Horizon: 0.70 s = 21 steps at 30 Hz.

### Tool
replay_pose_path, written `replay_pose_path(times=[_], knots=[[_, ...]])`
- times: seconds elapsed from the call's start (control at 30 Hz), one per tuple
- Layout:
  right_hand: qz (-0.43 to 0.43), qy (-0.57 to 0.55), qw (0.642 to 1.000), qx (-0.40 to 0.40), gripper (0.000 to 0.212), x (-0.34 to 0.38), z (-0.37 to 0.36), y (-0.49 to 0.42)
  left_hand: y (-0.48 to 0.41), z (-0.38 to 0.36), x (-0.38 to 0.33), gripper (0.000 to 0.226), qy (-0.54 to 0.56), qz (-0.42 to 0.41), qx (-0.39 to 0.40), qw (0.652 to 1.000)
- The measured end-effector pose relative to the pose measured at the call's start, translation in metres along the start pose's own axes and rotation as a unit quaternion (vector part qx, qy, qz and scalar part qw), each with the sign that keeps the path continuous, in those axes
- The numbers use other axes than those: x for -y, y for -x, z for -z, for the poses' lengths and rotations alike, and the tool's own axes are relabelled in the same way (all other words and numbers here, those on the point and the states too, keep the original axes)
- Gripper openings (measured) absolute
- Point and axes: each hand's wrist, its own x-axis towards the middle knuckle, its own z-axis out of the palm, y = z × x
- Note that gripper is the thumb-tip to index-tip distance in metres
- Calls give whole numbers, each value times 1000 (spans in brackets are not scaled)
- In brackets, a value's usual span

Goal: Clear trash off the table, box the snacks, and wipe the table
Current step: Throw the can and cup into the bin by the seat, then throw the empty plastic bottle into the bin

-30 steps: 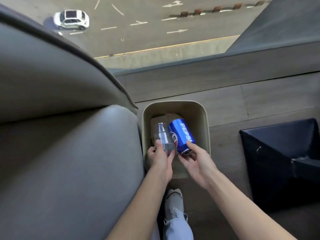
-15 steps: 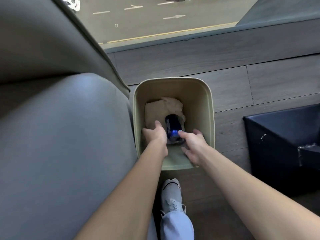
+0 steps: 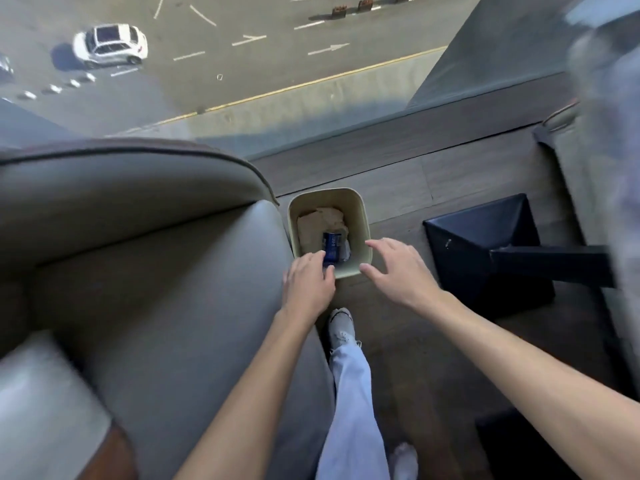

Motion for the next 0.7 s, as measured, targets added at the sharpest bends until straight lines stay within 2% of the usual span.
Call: replay_pose_path(times=[0.17,0.37,0.57,0.7], knots=[[54,40,997,-38,57,31,76,119,120,64,-56,50,-95,-7,-4,995],[70,-64,987,-129,55,24,138,275,257,96,-137,49,-135,-51,-28,989],[-31,-187,954,-233,54,-56,154,425,362,62,-229,47,-244,-192,9,951],[-137,-247,909,-307,54,-126,146,523,405,11,-295,49,-325,-282,59,901]])
